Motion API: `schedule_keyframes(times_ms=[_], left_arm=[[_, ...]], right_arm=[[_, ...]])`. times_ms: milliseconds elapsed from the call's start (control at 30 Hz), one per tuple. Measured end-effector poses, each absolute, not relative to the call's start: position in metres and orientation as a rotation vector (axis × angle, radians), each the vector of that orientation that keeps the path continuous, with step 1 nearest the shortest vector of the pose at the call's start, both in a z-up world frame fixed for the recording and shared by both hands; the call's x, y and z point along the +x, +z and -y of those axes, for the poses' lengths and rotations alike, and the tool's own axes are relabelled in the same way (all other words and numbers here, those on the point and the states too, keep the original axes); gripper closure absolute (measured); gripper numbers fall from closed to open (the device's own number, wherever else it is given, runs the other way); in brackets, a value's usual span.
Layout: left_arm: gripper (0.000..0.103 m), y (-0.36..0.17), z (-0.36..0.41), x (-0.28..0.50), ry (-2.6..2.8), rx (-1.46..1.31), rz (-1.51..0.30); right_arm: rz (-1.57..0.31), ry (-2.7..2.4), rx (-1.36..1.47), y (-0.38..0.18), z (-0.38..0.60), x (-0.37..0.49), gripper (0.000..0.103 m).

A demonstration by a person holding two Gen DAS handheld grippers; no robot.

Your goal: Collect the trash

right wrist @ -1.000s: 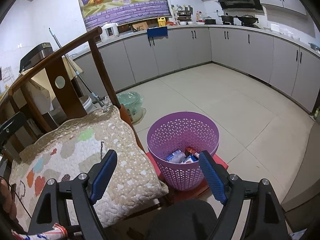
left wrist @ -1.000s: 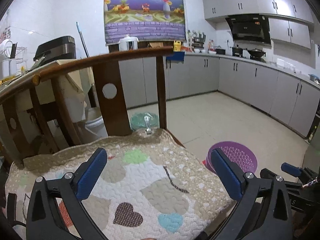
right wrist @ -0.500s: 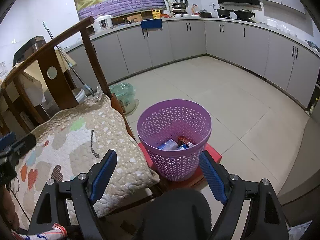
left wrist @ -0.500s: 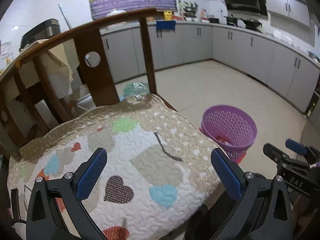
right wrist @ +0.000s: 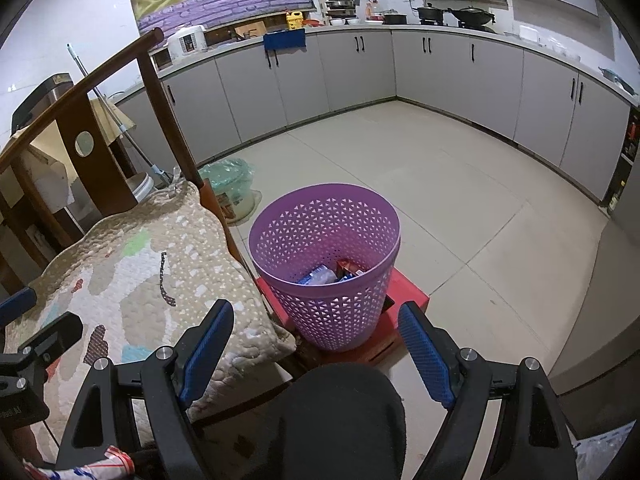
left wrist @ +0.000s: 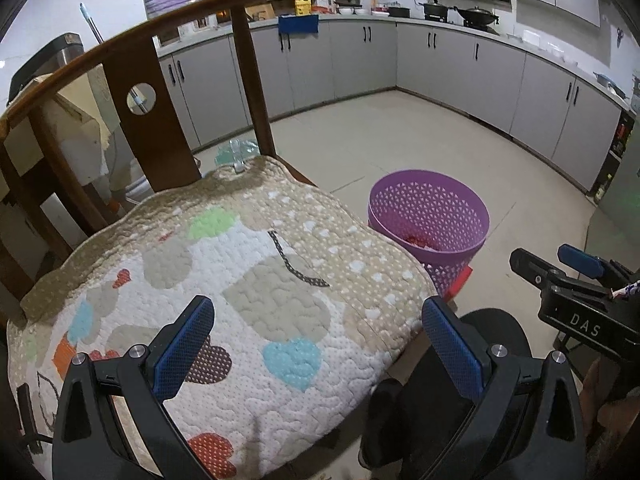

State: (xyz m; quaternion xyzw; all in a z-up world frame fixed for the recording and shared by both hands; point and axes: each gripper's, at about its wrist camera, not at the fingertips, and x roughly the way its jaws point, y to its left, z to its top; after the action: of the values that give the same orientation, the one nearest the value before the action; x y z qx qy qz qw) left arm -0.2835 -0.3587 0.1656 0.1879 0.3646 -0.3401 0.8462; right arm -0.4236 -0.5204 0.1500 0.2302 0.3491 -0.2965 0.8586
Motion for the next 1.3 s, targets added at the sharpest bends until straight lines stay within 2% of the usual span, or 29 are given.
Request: schedule_keyframes(times_ms=[1300], left_arm=[[0.0,0.147,0.356,-0.278,-0.72,0.395,-0.872]], right_arm=[[-0.772,-0.625,0.512,0.136,0.521,-0.429,0.015]])
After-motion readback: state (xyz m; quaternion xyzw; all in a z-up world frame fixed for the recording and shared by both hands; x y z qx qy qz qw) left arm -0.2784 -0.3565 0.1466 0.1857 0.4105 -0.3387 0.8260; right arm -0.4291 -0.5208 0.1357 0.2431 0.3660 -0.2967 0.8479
